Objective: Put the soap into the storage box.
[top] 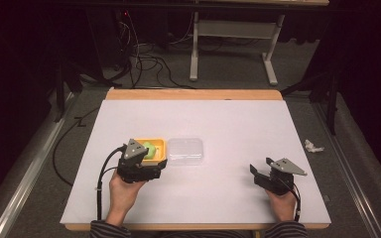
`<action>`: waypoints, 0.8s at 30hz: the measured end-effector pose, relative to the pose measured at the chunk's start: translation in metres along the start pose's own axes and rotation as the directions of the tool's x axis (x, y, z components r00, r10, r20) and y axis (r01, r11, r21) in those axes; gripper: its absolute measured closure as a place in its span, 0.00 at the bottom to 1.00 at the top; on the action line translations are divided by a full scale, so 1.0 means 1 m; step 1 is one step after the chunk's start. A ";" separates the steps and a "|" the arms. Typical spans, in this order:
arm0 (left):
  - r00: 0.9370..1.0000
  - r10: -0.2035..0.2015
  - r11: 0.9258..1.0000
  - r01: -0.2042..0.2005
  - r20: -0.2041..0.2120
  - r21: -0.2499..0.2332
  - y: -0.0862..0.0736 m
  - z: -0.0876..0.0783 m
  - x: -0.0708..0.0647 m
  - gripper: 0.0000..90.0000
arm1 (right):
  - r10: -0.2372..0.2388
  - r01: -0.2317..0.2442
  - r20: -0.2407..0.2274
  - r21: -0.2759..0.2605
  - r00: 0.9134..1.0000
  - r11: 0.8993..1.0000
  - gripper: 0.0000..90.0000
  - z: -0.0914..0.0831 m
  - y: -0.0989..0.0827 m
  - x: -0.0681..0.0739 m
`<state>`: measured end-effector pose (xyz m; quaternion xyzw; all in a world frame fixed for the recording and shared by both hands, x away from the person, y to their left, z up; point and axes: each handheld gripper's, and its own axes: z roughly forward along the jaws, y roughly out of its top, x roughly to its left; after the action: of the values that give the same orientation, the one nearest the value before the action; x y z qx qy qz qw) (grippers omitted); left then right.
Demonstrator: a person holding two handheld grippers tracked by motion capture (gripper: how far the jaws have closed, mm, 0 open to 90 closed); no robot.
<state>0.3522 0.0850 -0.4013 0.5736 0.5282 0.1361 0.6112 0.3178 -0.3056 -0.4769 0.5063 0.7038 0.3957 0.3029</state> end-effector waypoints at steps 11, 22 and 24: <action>1.000 0.001 1.000 -0.001 0.001 0.001 -0.004 -0.001 -0.004 0.25 | 0.011 -0.011 -0.006 -0.005 1.000 1.000 0.35 -0.001 0.000 -0.001; 1.000 0.013 0.999 -0.014 0.028 0.042 -0.017 0.001 -0.012 0.25 | 0.022 -0.022 -0.008 -0.012 1.000 1.000 0.36 -0.001 -0.001 -0.002; 0.999 0.043 0.998 -0.044 0.026 0.044 -0.019 0.001 -0.014 0.27 | 0.023 -0.023 -0.009 -0.014 1.000 1.000 0.36 -0.002 -0.001 -0.002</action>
<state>0.3383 0.0677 -0.4109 0.6000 0.5107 0.1306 0.6017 0.3167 -0.3080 -0.4766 0.5105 0.6964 0.4064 0.2987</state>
